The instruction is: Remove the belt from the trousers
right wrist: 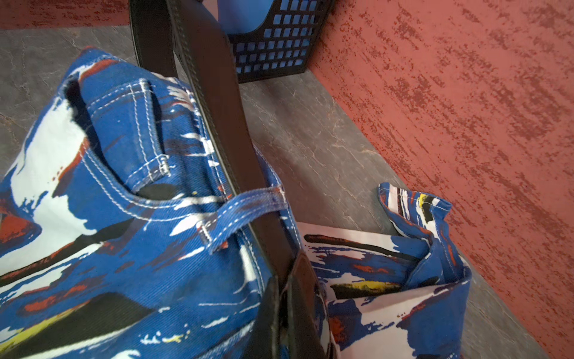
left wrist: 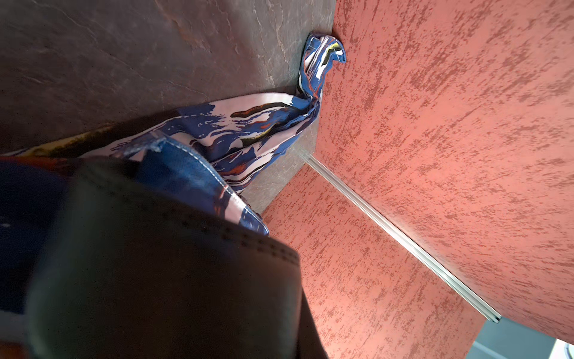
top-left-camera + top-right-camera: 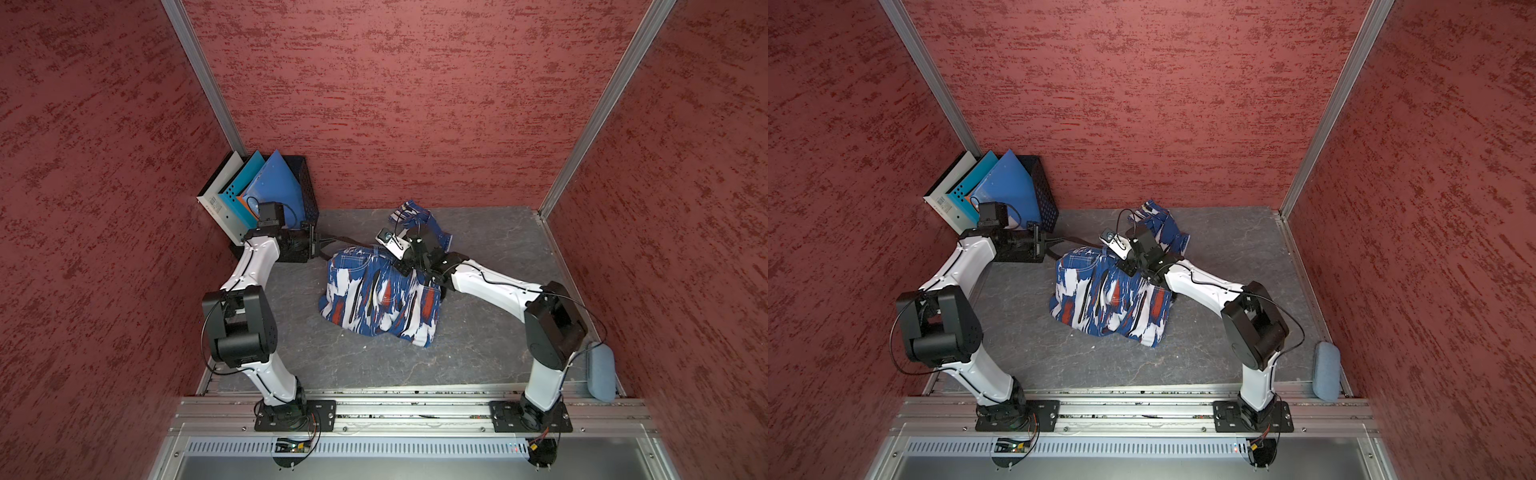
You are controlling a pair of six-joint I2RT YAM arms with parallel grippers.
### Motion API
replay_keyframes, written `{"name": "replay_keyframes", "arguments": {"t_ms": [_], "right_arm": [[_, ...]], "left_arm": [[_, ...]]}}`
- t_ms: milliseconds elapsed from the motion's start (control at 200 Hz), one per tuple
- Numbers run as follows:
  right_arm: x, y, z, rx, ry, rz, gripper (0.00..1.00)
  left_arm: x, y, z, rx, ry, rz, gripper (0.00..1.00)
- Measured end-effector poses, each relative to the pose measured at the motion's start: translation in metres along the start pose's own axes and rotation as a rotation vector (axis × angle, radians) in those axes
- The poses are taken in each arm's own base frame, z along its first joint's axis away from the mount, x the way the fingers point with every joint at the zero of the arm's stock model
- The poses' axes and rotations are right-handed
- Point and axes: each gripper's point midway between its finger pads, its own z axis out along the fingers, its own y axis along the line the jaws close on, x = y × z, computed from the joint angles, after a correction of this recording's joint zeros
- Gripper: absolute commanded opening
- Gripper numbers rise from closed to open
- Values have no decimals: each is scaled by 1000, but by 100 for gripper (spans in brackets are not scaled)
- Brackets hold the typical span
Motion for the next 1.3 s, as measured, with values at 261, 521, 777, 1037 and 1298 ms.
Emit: {"name": "replay_keyframes", "arguments": {"t_ms": [261,521,777,1037,1298], "right_arm": [[-15,3,-1,-23,-65,-3,0],[-21,12,-1,-73,-102,-6,0],[-16,16,0,-87,-98,-4,0],[-28,23,-3,-130,-159,3,0],[-31,21,-5,-124,-166,19,0]], "left_arm": [[5,-12,-50,72,-76,23,0],[7,28,-84,166,-157,-95,0],[2,32,-85,207,-124,-149,0],[-8,28,-121,260,-132,-205,0],[-5,24,-123,259,-130,-180,22]]}}
